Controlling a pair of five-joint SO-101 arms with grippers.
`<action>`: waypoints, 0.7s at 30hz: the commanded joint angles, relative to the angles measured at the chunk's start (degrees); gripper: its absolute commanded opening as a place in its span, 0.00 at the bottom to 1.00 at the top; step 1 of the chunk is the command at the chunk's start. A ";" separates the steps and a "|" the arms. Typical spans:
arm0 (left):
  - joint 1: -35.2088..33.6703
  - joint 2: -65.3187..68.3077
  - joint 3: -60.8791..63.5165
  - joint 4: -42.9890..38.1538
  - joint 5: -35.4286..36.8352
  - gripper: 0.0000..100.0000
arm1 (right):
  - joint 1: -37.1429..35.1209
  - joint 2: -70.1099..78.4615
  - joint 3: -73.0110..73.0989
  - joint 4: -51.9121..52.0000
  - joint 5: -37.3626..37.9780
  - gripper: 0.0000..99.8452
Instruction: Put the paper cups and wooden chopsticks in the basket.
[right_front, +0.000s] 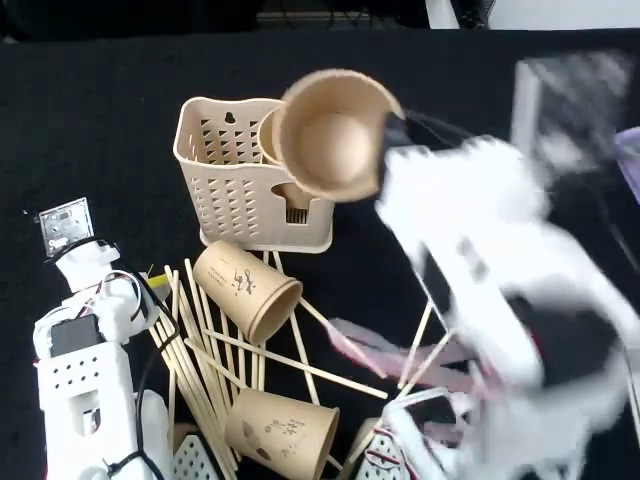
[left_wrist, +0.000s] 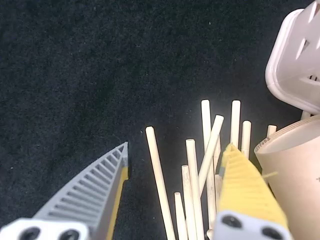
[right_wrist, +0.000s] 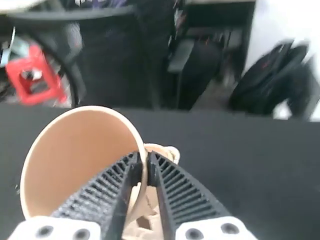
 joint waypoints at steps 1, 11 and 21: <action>-0.04 -0.97 -0.66 -0.62 0.09 0.29 | -2.02 11.21 -5.67 -3.52 -1.58 0.01; -0.04 -0.97 -0.75 -0.62 0.09 0.29 | -1.93 24.75 -15.52 -3.60 -1.49 0.01; -0.13 -0.97 -0.75 -0.62 0.09 0.29 | -2.11 29.85 -18.07 0.18 -1.23 0.17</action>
